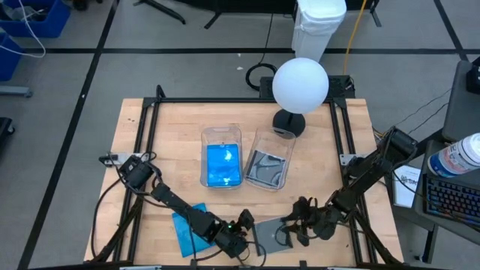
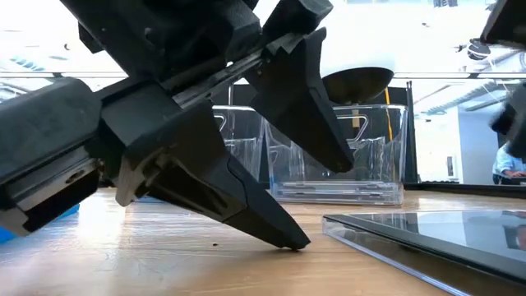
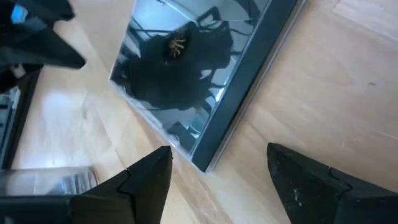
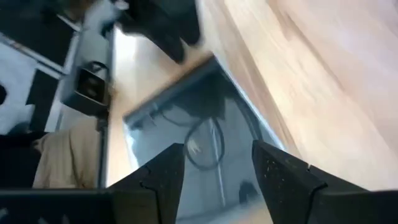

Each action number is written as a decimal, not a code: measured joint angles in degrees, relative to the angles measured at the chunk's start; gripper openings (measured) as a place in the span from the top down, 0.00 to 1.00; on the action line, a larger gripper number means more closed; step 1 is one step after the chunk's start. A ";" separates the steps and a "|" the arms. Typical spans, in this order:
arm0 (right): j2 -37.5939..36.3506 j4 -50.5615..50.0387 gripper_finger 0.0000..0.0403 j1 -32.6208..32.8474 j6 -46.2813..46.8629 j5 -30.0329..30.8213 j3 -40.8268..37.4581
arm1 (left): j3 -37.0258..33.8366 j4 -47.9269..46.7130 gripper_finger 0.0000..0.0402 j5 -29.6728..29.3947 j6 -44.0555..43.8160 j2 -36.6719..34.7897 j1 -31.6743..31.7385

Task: Pick & place jewel cases by type
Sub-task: Put the black cd case into the right transparent bin

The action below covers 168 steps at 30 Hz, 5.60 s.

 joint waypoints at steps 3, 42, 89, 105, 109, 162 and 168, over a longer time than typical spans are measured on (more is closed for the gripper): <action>-0.13 -2.26 0.59 0.92 6.41 -2.74 0.00 | 0.13 0.63 0.36 0.78 -0.13 0.55 0.46; -0.17 -11.22 0.96 3.69 19.56 -12.99 0.04 | 0.17 5.94 0.39 -1.26 5.36 4.16 -0.63; 13.18 6.93 1.00 -3.24 11.86 -16.44 0.09 | 0.48 17.59 0.39 -3.50 7.94 7.68 -0.30; 13.21 11.66 1.00 -1.97 5.86 -13.52 -0.02 | 0.00 18.69 0.39 -3.84 8.95 6.16 0.52; 13.21 13.56 1.00 -1.90 3.73 -13.32 -0.07 | 0.00 18.32 0.39 -3.42 7.70 6.14 0.90; 13.47 28.90 0.75 0.92 -9.25 -10.70 0.61 | 0.08 17.35 0.39 -1.44 1.08 6.11 5.34; 13.42 28.97 0.75 0.92 -10.32 -8.81 0.55 | 0.08 17.39 0.39 -1.35 0.90 6.11 5.29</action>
